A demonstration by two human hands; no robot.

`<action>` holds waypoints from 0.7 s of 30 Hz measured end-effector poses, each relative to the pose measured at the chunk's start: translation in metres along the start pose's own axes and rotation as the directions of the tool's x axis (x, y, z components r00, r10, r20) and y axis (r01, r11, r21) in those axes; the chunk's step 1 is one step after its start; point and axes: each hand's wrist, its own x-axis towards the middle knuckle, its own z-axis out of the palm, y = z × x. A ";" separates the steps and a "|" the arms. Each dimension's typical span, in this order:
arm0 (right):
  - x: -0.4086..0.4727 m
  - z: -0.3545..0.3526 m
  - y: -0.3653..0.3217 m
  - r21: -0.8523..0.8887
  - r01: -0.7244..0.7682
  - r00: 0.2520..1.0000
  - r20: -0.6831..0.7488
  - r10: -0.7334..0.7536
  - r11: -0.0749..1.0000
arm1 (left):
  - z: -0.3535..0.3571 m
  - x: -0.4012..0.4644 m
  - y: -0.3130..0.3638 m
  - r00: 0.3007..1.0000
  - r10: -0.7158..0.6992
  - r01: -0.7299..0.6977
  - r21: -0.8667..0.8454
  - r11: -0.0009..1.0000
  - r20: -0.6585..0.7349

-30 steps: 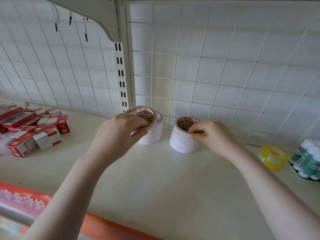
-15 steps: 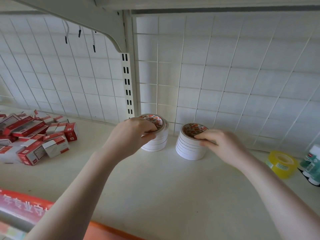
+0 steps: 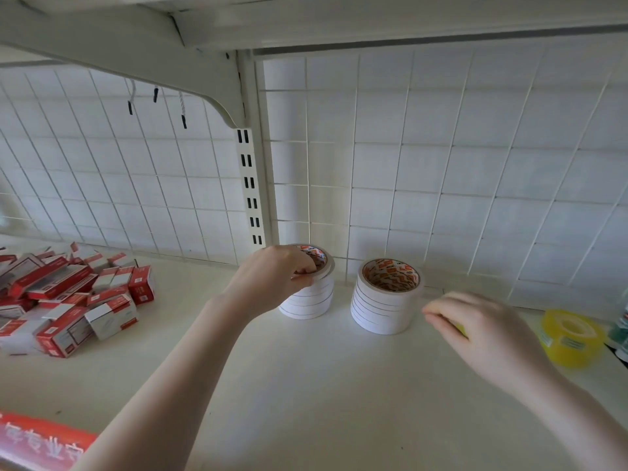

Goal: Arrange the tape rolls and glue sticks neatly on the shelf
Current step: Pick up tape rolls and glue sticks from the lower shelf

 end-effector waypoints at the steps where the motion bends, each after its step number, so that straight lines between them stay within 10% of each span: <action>1: -0.005 0.001 0.001 -0.005 -0.011 1.000 0.004 0.011 1.000 | 0.001 0.001 -0.001 1.000 0.003 -0.003 -0.012 1.000 0.000; 21: -0.021 0.010 0.012 -0.021 -0.177 0.910 0.378 0.172 0.984 | 0.005 0.013 0.000 0.999 -0.002 0.005 -0.064 0.998 0.048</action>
